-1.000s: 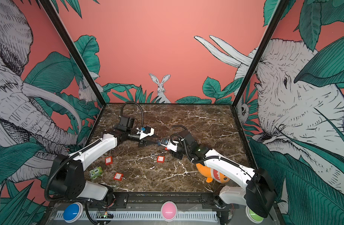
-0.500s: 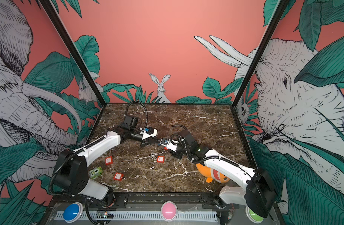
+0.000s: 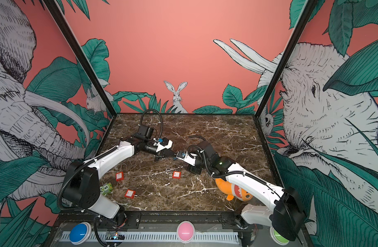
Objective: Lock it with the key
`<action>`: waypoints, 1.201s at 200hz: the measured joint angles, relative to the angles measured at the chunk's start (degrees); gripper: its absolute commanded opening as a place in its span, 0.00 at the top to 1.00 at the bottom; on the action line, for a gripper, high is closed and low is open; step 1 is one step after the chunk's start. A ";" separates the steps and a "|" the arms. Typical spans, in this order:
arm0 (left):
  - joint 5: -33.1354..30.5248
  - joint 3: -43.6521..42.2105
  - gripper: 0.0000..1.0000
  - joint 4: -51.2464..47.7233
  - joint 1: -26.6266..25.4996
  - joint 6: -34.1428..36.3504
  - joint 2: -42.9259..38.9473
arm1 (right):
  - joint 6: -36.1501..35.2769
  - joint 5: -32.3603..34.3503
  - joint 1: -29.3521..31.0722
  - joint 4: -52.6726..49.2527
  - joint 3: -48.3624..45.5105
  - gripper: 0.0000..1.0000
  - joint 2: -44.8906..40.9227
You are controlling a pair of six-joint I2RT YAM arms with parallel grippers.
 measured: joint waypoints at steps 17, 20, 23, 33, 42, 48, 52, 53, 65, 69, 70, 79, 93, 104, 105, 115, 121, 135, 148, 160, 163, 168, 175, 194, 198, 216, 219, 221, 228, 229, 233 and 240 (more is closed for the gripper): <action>0.96 0.00 1.00 0.63 0.00 -0.17 0.00 | 0.46 -1.07 -2.56 -2.91 0.35 0.36 -1.95; 1.22 0.00 1.00 0.81 0.00 -0.20 0.00 | 0.55 -1.20 -2.91 -3.41 0.46 0.37 -2.19; 1.38 0.00 1.00 0.94 -0.02 -0.20 0.00 | 0.57 -1.25 -3.34 -3.93 0.57 0.37 -2.45; 1.66 0.00 1.00 1.33 -0.24 -0.31 0.00 | 0.74 -1.40 -4.42 -5.11 0.83 0.40 -3.08; 1.75 0.00 1.00 1.86 -0.37 -0.50 0.00 | 0.57 -1.60 -4.98 -6.34 1.09 0.42 -3.34; 1.77 0.00 1.00 2.36 -0.55 -0.70 0.00 | 0.57 -1.97 -5.18 -7.34 1.42 0.44 -3.34; 1.79 0.00 1.00 2.71 -0.68 -1.01 0.00 | 0.66 -2.21 -5.22 -7.93 1.62 0.45 -3.28; 1.79 0.00 1.00 2.80 -0.70 -1.03 0.00 | 0.63 -2.32 -5.27 -8.09 1.68 0.45 -3.26; 1.92 -0.04 1.00 4.28 -1.29 -1.90 0.00 | 0.63 -3.63 -5.46 -10.19 2.80 0.48 -2.56; 1.97 -0.11 1.00 4.87 -1.51 -2.16 0.00 | 0.55 -4.22 -5.53 -10.93 3.37 0.49 -2.12; 1.97 -0.15 1.00 5.09 -1.60 -2.25 0.00 | 0.55 -4.28 -5.55 -11.04 3.48 0.49 -2.05; 1.97 -0.33 1.00 6.12 -2.12 -2.84 -0.02 | 0.50 -5.51 -5.60 -12.37 4.79 0.51 -1.07; 1.92 -0.63 1.00 7.65 -3.02 -3.50 -0.02 | 0.37 -7.13 -5.66 -13.46 6.03 0.53 -0.09; 1.90 -0.81 1.00 8.59 -3.58 -4.07 -0.02 | 0.04 -8.00 -5.68 -13.84 6.25 0.58 0.11; 1.90 -0.83 1.00 8.66 -3.63 -4.13 -0.02 | 0.00 -8.11 -5.68 -13.90 6.25 0.58 0.11; 1.90 -1.09 1.00 9.60 -4.15 -4.52 -0.02 | -0.35 -8.70 -5.68 -14.47 6.25 0.63 0.11; 1.92 -1.20 1.00 10.01 -4.35 -4.76 -0.02 | -0.33 -8.79 -5.68 -14.75 6.25 0.66 0.11; 1.92 -1.75 1.00 11.15 -4.83 -5.44 -0.02 | -0.66 -8.98 -5.77 -14.91 6.25 0.72 0.22; 1.92 -2.40 1.00 12.17 -5.11 -6.16 -0.11 | -0.96 -9.03 -5.97 -14.95 6.25 0.80 0.42; 1.92 -2.97 1.00 12.92 -5.14 -6.80 -0.20 | -1.33 -8.90 -5.99 -14.93 6.25 0.85 0.46; 1.95 -3.02 1.00 12.94 -5.14 -6.97 -0.20 | -1.70 -8.87 -5.99 -14.88 6.25 0.85 0.46; 1.95 -3.08 1.00 13.00 -5.14 -7.08 -0.22 | -1.79 -8.90 -5.99 -14.88 6.25 0.86 0.46; 1.92 -3.13 1.00 13.27 -5.16 -7.32 -0.31 | -1.92 -8.87 -5.99 -14.73 6.25 0.87 0.46; 1.77 -3.34 1.00 13.81 -5.53 -7.69 -0.59 | -2.08 -8.96 -5.99 -14.40 6.25 0.90 0.46; 1.70 -3.39 1.00 13.92 -5.57 -7.76 -0.70 | -2.12 -9.01 -6.01 -14.32 6.25 0.90 0.46; 1.44 -3.89 1.00 14.58 -5.75 -8.26 -1.09 | -2.19 -9.22 -6.01 -14.29 6.25 0.92 0.48; 1.42 -4.00 1.00 14.75 -5.77 -8.48 -1.11 | -2.19 -9.29 -6.01 -14.32 6.25 0.92 0.55; 1.44 -4.04 1.00 14.88 -5.77 -8.52 -1.11 | -2.19 -9.31 -6.03 -14.32 6.25 0.92 0.59; 1.40 -4.22 1.00 15.23 -5.84 -8.83 -1.11 | -2.21 -9.40 -6.03 -14.29 6.25 0.93 0.81; 1.38 -4.24 1.00 15.28 -5.84 -8.92 -1.11 | -2.21 -9.42 -6.03 -14.29 6.25 0.93 0.83; 1.29 -4.35 1.00 15.39 -5.84 -9.07 -1.11 | -2.21 -9.51 -6.05 -14.29 6.25 0.93 1.01; 1.14 -4.48 1.00 15.41 -5.88 -9.31 -1.09 | -2.23 -9.68 -6.10 -14.27 6.25 0.94 1.31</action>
